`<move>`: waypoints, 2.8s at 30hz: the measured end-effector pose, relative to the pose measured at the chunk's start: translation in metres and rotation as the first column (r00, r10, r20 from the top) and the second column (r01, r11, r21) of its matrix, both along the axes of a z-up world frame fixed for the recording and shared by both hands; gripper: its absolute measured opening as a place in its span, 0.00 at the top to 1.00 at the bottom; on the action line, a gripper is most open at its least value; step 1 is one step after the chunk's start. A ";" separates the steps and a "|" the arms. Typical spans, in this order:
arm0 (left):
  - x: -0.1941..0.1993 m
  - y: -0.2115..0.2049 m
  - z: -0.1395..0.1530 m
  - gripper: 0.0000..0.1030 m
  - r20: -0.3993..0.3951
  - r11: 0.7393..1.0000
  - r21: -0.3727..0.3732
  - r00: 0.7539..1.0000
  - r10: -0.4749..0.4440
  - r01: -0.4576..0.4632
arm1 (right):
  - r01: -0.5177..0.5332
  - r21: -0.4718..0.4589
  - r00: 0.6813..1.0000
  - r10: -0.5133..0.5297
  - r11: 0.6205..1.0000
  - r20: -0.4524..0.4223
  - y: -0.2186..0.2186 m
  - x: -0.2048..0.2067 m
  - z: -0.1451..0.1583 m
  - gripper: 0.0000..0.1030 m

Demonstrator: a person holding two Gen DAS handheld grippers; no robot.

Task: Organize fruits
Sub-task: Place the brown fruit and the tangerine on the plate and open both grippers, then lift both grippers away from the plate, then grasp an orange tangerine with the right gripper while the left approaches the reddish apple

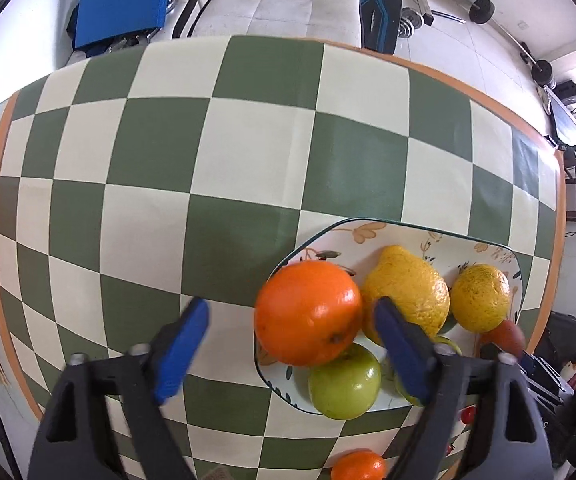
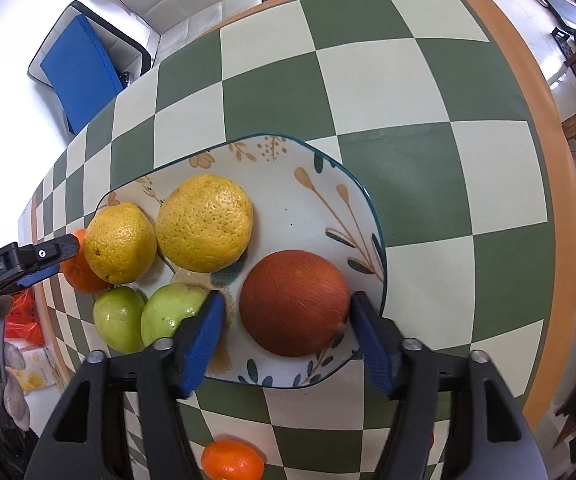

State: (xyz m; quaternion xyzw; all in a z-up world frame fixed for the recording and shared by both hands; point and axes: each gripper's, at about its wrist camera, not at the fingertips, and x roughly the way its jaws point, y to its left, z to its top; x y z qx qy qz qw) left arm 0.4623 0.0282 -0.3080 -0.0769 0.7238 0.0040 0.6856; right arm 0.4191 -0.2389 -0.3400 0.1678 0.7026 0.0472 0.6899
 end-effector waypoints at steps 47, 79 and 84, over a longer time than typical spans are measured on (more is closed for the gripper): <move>-0.227 -0.055 0.193 0.11 0.486 0.985 0.145 0.861 -0.152 0.092 | -0.007 -0.264 0.896 0.123 0.965 0.426 0.014 -0.200 0.235 0.08; -0.263 -0.001 0.003 0.04 0.000 0.949 0.315 1.000 0.006 -0.005 | -0.342 -0.012 0.940 0.342 0.940 -0.010 0.111 -0.190 -0.020 0.34; -0.274 -0.022 0.007 0.04 -0.023 0.975 0.212 0.998 -0.064 0.067 | -0.342 -0.043 0.940 0.341 0.939 -0.027 0.074 -0.217 -0.011 0.34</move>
